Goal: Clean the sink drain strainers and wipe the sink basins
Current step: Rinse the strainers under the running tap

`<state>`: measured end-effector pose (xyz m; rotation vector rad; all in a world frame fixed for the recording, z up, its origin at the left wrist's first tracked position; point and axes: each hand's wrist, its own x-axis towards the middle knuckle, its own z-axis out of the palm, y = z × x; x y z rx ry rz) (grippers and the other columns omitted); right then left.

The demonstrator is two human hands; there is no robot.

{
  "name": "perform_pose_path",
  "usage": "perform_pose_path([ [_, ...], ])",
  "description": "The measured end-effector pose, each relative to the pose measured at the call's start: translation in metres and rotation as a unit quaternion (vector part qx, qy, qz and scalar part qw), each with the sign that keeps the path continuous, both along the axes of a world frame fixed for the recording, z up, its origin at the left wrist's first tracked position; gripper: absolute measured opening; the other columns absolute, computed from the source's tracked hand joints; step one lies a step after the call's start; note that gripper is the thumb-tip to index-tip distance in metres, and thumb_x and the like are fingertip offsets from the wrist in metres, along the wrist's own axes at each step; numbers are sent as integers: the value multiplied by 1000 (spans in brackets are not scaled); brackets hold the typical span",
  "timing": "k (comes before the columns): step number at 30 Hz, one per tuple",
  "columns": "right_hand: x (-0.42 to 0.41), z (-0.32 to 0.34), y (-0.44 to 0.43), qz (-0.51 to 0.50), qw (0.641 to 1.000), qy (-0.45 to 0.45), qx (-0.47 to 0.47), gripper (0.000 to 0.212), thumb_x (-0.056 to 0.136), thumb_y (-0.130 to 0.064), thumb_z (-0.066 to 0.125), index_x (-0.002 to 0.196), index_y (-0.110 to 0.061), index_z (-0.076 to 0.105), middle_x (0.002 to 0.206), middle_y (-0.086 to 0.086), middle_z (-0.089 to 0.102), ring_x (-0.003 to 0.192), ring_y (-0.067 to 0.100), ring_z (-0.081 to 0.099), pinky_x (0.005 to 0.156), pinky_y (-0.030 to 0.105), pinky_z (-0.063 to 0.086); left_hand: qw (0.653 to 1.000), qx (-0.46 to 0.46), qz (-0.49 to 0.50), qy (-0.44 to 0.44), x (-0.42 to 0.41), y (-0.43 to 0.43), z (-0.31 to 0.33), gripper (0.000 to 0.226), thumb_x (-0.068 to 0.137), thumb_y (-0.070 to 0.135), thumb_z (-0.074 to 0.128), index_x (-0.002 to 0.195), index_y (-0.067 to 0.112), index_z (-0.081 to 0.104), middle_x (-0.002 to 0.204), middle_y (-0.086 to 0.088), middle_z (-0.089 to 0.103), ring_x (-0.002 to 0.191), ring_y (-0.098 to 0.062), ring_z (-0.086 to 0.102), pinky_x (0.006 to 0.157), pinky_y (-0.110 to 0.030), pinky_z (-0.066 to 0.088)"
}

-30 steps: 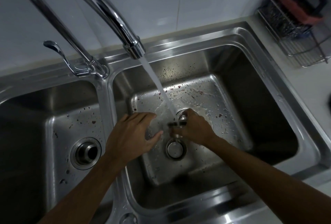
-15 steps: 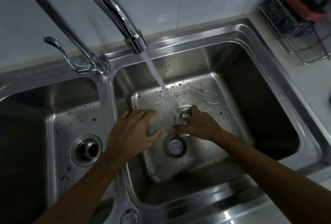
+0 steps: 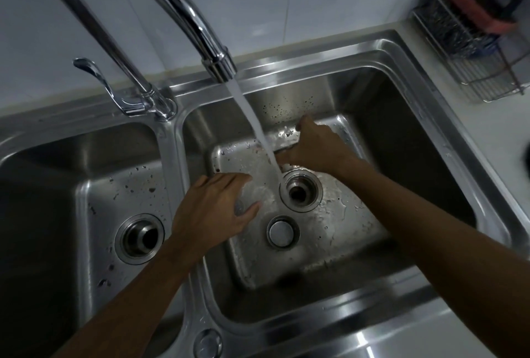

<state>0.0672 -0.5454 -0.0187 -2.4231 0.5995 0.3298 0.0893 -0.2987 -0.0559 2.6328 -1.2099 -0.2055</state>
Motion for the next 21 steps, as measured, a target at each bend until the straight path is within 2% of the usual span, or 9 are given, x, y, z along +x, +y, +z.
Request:
perform_pose_path([
  [2,-13,-4,0,1,1000,18,2,102,60,-63,85,133,-9,41,116,11,67,98,28,66,88,46,57,1000,4,3,-5,0,0,1,62,91,64,53,132,20,65,124,1,74,110,-17,71,90,-36,52],
  [4,-27,-10,-1,7,999,35,-7,96,61,-61,85,131,-12,41,112,9,68,94,28,67,86,46,58,1000,8,6,-8,-1,1,1,61,91,64,54,132,21,65,125,3,74,111,-16,70,90,-35,50],
  [8,-54,-24,-3,23,997,59,-32,90,66,-53,87,132,-15,40,115,11,67,99,29,66,89,46,57,1000,10,9,-2,-1,0,2,63,91,66,52,135,22,63,129,2,72,115,-17,69,95,-38,51],
  [13,-79,-39,10,56,998,2,5,91,67,-42,89,137,-20,35,131,9,62,112,25,63,92,37,55,1000,9,9,-6,-1,0,1,60,90,63,58,132,21,64,126,1,73,111,-17,70,92,-38,52],
  [15,-79,-42,15,62,998,-26,4,90,67,-40,89,137,-21,35,133,9,61,113,25,63,93,38,55,1000,7,8,-12,-1,0,0,59,90,62,60,132,21,64,125,2,74,110,-17,71,90,-37,52],
  [18,-73,-45,24,15,997,-62,35,89,68,-42,89,137,-20,37,131,8,62,113,24,63,95,41,55,1000,8,7,-11,0,0,-2,58,90,62,61,132,22,63,126,2,73,110,-16,71,90,-36,52],
  [21,-73,-48,31,-60,989,-44,128,85,66,-45,90,132,-20,43,122,-2,65,104,15,66,86,28,56,1000,10,7,-3,0,0,-3,60,89,63,60,133,22,62,127,1,73,111,-17,70,93,-38,53],
])
